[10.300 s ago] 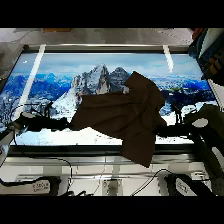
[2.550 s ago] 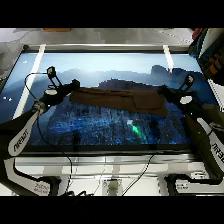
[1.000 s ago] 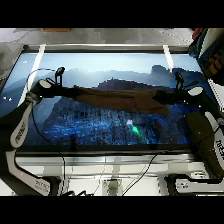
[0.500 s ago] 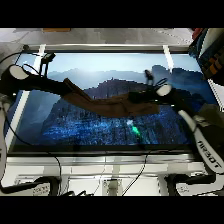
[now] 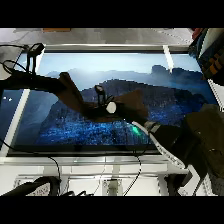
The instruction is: Fold the clothes and pants, and hang the long-sleeved shirts on hangers.
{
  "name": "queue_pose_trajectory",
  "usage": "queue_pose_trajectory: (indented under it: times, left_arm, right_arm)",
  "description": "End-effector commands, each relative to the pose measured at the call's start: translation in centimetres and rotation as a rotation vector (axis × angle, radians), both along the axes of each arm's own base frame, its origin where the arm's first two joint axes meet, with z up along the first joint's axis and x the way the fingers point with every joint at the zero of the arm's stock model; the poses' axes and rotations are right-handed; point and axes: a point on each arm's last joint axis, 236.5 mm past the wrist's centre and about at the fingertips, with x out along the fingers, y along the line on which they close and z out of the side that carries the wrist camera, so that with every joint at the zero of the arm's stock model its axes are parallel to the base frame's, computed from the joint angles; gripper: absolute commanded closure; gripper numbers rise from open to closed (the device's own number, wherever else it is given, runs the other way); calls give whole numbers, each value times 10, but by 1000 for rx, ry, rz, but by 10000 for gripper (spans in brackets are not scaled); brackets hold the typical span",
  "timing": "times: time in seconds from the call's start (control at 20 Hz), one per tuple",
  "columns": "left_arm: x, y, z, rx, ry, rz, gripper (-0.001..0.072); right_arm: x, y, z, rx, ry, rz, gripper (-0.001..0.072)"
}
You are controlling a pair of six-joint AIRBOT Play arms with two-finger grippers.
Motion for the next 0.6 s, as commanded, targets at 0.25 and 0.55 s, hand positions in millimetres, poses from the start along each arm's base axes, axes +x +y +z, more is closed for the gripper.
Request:
queue_pose_trajectory:
  times: [0.25,0.55]
  left_arm:
    - [11,-102,6,-317,42,-101,689]
    - [39,-267,-23,-625,51,-20,689]
  right_arm:
    - [63,-141,3,-348,-56,19,693]
    - [101,-341,40,-489,73,-243,693]
